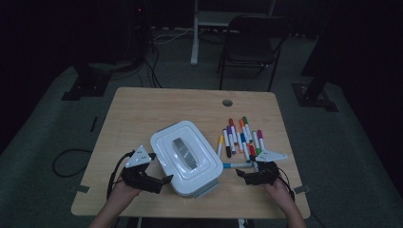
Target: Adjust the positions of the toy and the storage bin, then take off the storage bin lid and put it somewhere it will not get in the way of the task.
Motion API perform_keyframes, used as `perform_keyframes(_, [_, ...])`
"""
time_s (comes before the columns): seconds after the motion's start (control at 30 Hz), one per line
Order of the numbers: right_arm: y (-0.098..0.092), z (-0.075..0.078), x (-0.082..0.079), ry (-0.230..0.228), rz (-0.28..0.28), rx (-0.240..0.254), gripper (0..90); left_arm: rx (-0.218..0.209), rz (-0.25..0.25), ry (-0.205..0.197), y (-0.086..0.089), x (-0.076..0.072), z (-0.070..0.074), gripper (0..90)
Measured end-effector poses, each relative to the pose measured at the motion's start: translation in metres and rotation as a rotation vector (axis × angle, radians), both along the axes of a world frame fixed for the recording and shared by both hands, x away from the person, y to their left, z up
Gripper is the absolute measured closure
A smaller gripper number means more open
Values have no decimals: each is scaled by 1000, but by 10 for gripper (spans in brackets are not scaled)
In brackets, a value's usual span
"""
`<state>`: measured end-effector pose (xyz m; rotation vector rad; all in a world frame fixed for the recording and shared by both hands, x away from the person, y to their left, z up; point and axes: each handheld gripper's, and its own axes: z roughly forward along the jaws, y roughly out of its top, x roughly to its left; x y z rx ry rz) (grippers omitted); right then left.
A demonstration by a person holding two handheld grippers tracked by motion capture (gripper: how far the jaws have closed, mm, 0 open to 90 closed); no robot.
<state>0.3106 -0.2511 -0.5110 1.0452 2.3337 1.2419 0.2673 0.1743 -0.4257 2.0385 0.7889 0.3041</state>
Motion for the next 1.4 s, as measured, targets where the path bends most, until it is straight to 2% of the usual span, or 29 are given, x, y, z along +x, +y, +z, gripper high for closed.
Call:
perform_keyframes(0.13, [-13,-5,-9,-8,-31,-12,133,6,-13,-18,-9,0,3,4])
perform_keyframes(0.23, [-22,-10,-14,10,-48,-16,133,10,-20,-24,-13,1,5,5])
perform_keyframes(0.33, [-29,-17,-20,28,-64,-28,133,3,-24,-15,-18,4,7,4])
perform_keyframes(0.47, [-38,-26,-27,38,-120,-42,132,0,-37,-6,-26,7,8,4])
perform_keyframes(0.67, [-47,-37,-32,67,-172,-63,129,15,-35,7,-41,13,11,5])
perform_keyframes(0.77, [-48,-39,-30,80,-168,-62,133,39,-34,13,-48,17,11,4])
perform_keyframes(0.9, [-47,-39,-30,86,-165,-74,134,51,-39,31,-59,25,8,5])
perform_keyframes(1.07, [-49,-39,-29,91,-173,-62,135,56,-49,47,-66,30,6,5])
perform_keyframes(1.23, [-47,-39,-30,85,-174,-78,134,46,-34,58,-73,34,2,6])
perform_keyframes(1.27, [-47,-39,-30,85,-174,-78,134,46,-34,58,-73,34,2,49])
perform_keyframes(1.3, [-47,-39,-30,85,-175,-82,134,46,-34,58,-73,34,2,49])
perform_keyframes(1.33, [-46,-39,-30,79,-175,-93,134,36,-10,59,-75,34,2,70])
perform_keyframes(1.37, [-46,-39,-30,77,-175,-95,134,36,-10,59,-75,34,2,74])
perform_keyframes(1.4, [-45,-39,-30,76,-175,-97,134,23,23,46,-76,34,2,107])
